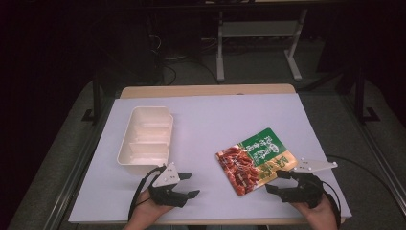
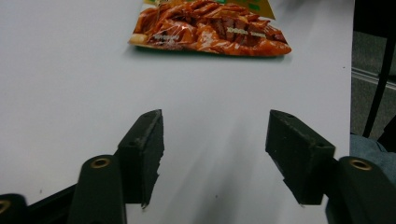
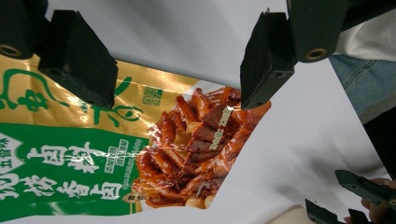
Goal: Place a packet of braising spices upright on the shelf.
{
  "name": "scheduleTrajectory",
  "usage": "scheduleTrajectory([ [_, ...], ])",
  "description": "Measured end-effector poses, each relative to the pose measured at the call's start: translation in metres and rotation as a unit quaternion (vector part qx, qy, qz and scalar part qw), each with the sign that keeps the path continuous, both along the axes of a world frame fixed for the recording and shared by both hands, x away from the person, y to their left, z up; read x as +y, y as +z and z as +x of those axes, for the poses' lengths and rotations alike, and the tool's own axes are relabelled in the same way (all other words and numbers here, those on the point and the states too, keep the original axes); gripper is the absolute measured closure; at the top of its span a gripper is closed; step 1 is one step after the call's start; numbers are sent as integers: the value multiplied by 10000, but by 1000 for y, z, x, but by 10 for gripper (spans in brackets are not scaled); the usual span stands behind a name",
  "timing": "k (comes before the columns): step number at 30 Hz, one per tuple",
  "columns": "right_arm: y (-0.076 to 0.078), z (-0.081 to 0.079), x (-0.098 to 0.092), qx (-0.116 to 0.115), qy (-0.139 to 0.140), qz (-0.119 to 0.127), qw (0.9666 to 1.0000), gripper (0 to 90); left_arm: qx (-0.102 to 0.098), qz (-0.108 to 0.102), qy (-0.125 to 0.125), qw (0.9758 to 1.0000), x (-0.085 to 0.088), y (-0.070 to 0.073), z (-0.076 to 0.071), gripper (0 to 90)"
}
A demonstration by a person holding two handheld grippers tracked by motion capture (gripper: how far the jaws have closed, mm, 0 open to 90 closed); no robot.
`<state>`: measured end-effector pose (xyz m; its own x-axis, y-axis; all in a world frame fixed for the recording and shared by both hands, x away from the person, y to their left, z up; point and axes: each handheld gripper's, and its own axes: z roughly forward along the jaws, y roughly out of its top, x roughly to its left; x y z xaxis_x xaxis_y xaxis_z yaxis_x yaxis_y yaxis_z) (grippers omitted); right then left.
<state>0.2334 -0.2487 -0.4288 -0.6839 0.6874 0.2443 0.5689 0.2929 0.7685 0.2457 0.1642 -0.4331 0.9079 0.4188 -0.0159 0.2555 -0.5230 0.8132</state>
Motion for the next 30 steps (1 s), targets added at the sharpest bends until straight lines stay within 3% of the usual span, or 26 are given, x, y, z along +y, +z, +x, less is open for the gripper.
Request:
scheduleTrajectory([
  [5,0,0,-2,-6,-42,0,10000,267,-85,76,-104,9999,-16,6,9,453],
  [16,0,3,-6,11,-137,-100,9999,262,-41,136,-303,9994,-54,17,38,577],
  [30,0,4,-13,-16,-262,-148,9995,262,57,276,-508,9983,-97,16,66,703],
])
